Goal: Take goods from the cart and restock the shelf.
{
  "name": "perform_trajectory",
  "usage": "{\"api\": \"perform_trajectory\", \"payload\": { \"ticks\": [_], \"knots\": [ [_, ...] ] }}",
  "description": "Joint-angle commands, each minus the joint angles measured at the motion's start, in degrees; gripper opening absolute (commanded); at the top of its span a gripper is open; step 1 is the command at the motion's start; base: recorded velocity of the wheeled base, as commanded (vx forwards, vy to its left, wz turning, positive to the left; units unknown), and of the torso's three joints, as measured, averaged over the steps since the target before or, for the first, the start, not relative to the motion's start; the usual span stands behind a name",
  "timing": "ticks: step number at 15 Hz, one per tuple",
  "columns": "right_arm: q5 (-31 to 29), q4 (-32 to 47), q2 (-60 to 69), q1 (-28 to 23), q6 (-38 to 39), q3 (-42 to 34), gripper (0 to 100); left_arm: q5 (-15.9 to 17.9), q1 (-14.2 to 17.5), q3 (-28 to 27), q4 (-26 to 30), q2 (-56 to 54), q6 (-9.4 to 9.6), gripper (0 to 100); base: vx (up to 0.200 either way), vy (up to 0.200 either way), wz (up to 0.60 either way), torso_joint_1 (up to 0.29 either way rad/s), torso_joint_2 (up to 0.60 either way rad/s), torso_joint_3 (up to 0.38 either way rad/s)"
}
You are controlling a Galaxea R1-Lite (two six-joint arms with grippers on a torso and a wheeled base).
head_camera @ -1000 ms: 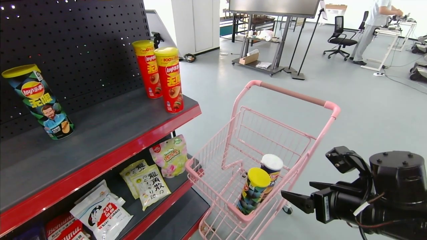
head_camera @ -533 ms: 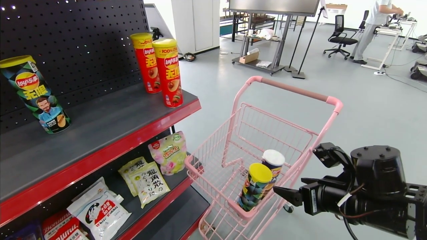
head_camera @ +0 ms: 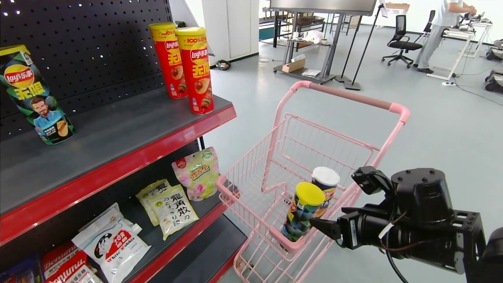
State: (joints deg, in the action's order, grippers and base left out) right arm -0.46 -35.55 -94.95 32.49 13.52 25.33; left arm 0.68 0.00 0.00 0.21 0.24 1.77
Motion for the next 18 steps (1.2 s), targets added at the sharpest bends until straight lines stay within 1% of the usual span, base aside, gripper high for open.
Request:
{"api": "perform_trajectory", "payload": {
  "ticks": [1, 5, 10, 14, 18],
  "knots": [
    [-0.06, -1.54, -2.25, 0.21, -0.25, -0.11, 100, 0.02, 0.0, 0.0, -0.03, 0.02, -0.01, 100, 0.0, 0.0, 0.0, -0.041, 0.13, 0.1],
    [-0.24, -4.71, -4.8, 1.0, -0.25, -0.28, 100, 0.02, 0.0, 0.0, -0.03, 0.02, -0.01, 100, 0.0, 0.0, 0.0, -0.008, 0.02, 0.014],
    [-0.24, -4.97, -7.44, 1.09, -0.16, 1.21, 100, 0.02, 0.0, 0.0, -0.03, 0.02, -0.01, 100, 0.0, 0.0, 0.0, 0.0, 0.0, 0.0],
    [0.02, -10.51, -10.34, 1.0, -0.25, 0.77, 100, 0.02, 0.0, 0.0, -0.03, 0.02, -0.01, 100, 0.0, 0.0, 0.0, 0.0, 0.0, 0.0],
    [-0.06, -10.68, -11.92, 1.0, -0.34, 1.91, 100, 0.11, 0.0, 0.0, -0.03, 0.02, -0.01, 100, 0.0, 0.0, 0.0, 0.0, 0.0, 0.0]
  ]
}}
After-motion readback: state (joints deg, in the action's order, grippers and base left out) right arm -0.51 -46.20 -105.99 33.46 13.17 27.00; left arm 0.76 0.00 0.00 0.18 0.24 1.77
